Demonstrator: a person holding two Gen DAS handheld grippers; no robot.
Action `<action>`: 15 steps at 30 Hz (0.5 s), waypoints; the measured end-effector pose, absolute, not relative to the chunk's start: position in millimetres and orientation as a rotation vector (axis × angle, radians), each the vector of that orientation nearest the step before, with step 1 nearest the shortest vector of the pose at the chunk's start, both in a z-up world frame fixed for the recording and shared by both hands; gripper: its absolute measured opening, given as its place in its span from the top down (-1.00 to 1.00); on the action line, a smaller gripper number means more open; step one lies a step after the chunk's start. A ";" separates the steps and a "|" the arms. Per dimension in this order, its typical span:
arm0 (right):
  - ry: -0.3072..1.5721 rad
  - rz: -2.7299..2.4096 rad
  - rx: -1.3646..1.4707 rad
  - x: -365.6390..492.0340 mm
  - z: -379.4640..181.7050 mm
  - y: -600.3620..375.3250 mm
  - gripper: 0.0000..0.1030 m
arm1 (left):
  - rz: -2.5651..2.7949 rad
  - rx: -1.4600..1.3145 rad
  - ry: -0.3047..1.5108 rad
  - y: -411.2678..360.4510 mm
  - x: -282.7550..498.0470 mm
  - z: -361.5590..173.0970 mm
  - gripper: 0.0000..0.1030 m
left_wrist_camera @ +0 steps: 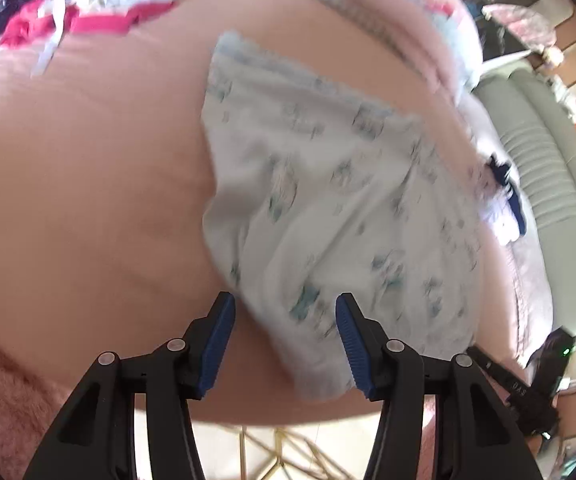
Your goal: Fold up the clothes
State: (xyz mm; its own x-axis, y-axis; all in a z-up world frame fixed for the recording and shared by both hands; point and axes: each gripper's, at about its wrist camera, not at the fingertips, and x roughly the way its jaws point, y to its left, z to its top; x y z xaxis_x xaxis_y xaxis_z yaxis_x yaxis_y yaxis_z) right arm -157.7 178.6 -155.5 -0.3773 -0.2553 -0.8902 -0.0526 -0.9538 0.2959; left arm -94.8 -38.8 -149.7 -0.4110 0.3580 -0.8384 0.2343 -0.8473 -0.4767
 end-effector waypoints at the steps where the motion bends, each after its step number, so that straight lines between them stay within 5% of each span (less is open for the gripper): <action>1: -0.385 -2.468 1.679 -156.8 -156.1 170.0 -0.28 | 2.401 -1.645 -0.896 -48.3 -80.7 -149.7 0.05; 4: -0.331 -2.447 1.665 -161.0 -159.8 143.5 -0.19 | 2.382 -1.579 -1.030 -49.4 -64.8 -154.2 0.05; 6: -0.345 -2.429 1.634 -170.8 -164.2 125.4 0.10 | 2.402 -1.576 -0.980 -39.1 -65.9 -151.3 0.09; 7: -0.346 -2.423 1.618 -175.2 -165.9 116.9 0.18 | 2.389 -1.573 -0.963 -35.7 -65.4 -150.6 0.21; 8: -0.314 -2.435 1.605 -177.1 -165.4 111.5 0.36 | 2.377 -1.572 -0.951 -32.2 -64.8 -150.1 0.58; 9: -0.286 -2.445 1.593 -178.9 -164.7 106.7 0.44 | 2.376 -1.577 -0.948 -28.4 -64.4 -150.7 0.66; 15: -0.322 -2.480 1.630 -202.2 -150.6 92.6 0.70 | 2.435 -1.491 -0.916 -35.8 -46.7 -125.7 0.79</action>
